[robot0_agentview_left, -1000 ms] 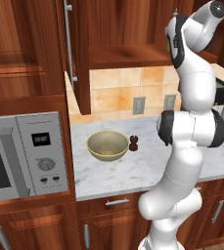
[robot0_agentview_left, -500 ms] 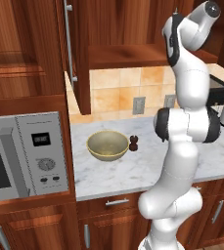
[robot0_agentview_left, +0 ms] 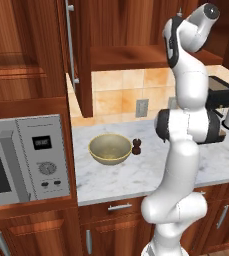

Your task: Retrieve the bottle and the shaker from the cabinet and place them next to the mixing bowl on the counter. Then add garlic from the fridge to the mixing bowl.

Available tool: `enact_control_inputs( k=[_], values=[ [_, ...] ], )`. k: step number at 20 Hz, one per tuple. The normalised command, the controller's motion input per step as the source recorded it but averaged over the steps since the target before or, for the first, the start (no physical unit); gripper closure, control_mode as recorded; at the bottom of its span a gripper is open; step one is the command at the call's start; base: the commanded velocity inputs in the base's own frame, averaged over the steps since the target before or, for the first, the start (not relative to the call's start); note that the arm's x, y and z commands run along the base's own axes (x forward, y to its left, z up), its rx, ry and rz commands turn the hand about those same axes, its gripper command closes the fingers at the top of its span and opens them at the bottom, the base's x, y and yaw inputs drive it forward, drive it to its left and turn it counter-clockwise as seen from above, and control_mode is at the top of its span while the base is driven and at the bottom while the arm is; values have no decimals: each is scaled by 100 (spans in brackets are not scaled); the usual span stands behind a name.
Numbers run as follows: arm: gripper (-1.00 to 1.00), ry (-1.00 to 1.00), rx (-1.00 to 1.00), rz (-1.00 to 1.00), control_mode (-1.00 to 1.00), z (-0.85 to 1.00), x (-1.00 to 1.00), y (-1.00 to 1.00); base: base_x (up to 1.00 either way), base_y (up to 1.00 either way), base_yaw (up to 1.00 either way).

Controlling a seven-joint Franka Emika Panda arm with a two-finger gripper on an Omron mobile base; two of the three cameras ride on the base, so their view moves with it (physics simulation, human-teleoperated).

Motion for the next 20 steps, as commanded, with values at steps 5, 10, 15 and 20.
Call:
enact_control_inputs(
  k=[5, 10, 15, 20],
  values=[
    [-100, 0, 0, 0, -100, 0, 24, 0, 0, 0, 0],
    [-100, 1, 0, 0, -100, 0, 24, 0, 0, 0, 0],
    [-100, 1, 0, 0, -100, 0, 1, 0, 0, 0, 0],
    [100, 0, 0, 0, -100, 0, 0, 0, 0, 0, 0]
  ],
)
